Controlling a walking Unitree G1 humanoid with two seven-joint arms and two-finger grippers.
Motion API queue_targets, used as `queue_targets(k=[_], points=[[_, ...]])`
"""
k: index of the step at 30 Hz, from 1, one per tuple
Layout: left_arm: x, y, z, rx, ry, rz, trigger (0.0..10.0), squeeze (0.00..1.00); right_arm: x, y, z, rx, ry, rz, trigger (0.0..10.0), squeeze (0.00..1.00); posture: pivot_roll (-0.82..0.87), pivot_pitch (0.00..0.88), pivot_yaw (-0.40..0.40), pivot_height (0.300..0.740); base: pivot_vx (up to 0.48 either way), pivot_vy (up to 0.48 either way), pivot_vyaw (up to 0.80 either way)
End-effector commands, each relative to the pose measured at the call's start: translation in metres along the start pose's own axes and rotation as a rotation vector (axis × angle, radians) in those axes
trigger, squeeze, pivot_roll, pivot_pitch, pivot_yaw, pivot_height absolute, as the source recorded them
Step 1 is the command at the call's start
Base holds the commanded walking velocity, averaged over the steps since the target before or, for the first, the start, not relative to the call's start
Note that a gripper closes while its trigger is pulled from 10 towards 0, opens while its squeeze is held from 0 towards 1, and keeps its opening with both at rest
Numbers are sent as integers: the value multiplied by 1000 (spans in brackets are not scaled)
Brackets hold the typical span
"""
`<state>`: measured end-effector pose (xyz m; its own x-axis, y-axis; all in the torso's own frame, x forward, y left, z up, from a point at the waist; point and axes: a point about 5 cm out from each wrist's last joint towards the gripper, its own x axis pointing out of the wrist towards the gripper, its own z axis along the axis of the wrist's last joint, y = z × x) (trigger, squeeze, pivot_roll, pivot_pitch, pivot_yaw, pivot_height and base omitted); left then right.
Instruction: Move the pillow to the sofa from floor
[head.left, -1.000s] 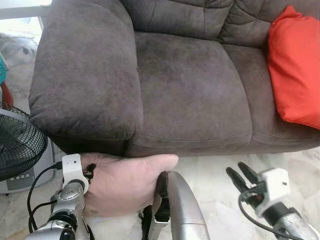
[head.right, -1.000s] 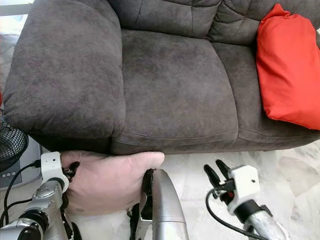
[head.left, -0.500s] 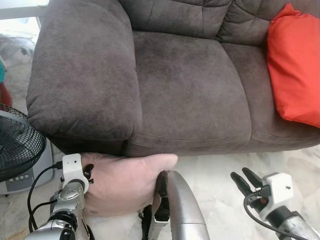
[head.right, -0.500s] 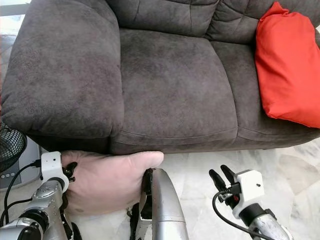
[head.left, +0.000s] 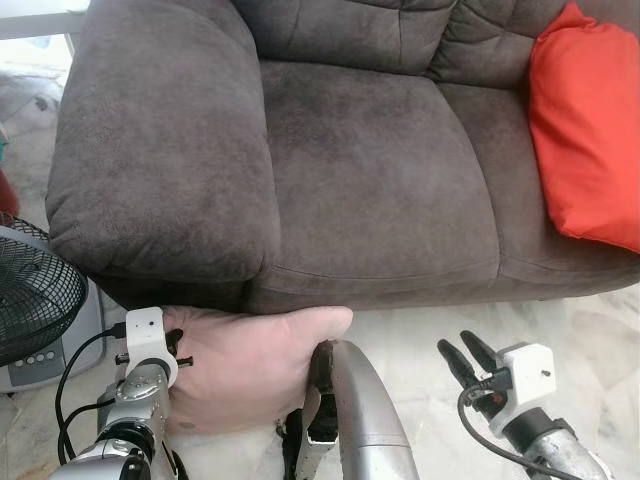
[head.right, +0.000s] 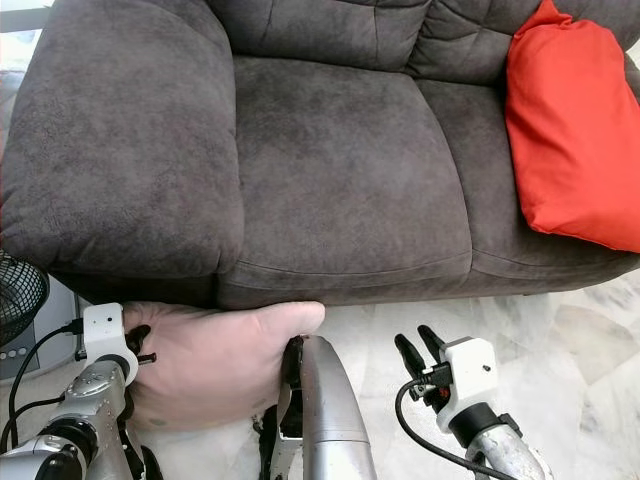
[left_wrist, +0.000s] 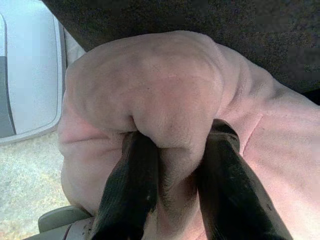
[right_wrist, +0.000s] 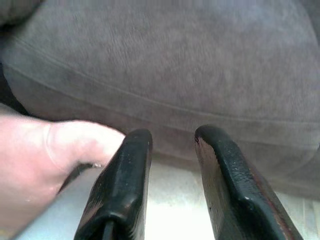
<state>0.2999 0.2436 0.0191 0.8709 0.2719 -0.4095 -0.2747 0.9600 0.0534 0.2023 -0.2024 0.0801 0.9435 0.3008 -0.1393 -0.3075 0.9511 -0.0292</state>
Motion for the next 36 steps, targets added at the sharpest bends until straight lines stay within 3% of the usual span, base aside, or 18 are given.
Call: queue_targets(k=[1,13,23,24,25,32,36], points=[[-3,-8,-12,24,37,-29,0,0,-6,-3,-3,-4,28,-27,10000,0,-80,267,-296,522,0,0,0],[-3,-15,-7,24,6,-88,0,0,10,-14,-14,7,50,-47,10000,0,-63,251,-275,522,0,0,0],[-1,-17,-4,35,4,-88,0,0,10,-24,-32,23,65,-61,10000,0,-51,237,-254,522,0,0,0],[-1,-17,-2,30,-7,-91,2157,0,11,-24,-33,24,64,-61,10000,0,-45,234,-248,522,0,0,0],[-1,-18,-2,25,-12,-93,10000,0,14,-24,-33,24,62,-60,10000,0,-45,234,-248,522,0,0,0],[-6,-26,-8,-36,-35,-107,10000,0,43,-12,-31,44,26,-62,10000,0,-11,214,-218,522,0,0,0],[-7,-28,-9,-41,-45,-114,10000,0,50,-8,-32,48,26,-63,10000,0,0,207,-211,522,-207,0,0]])
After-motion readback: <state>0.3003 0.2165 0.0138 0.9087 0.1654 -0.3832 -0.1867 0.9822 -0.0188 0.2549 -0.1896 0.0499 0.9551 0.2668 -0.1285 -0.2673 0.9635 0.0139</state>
